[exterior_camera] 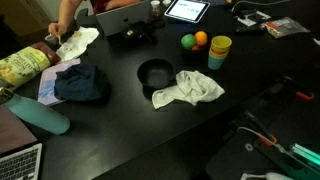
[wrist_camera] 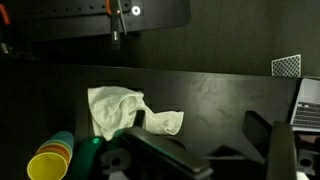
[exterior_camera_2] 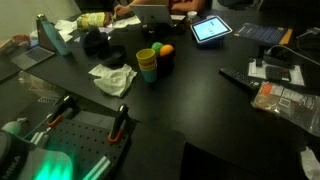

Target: Pour the contents from the right bowl to the left bowl

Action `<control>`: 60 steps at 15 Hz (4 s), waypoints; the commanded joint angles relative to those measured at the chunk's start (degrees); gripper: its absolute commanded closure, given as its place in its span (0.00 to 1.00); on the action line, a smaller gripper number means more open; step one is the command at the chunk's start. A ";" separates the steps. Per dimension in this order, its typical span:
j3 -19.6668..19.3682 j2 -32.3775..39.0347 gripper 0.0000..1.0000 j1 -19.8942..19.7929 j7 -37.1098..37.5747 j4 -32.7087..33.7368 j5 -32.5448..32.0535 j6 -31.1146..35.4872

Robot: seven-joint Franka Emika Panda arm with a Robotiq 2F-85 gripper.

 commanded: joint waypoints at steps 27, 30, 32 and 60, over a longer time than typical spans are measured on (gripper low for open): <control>-10.57 55.24 0.00 -9.93 4.22 23.93 -9.24 19.45; -11.91 59.06 0.00 -10.03 7.52 25.45 -8.23 24.07; -13.11 61.27 0.00 -9.32 10.52 26.68 -9.56 26.94; -18.24 72.31 0.00 -8.51 21.28 32.91 -20.57 39.03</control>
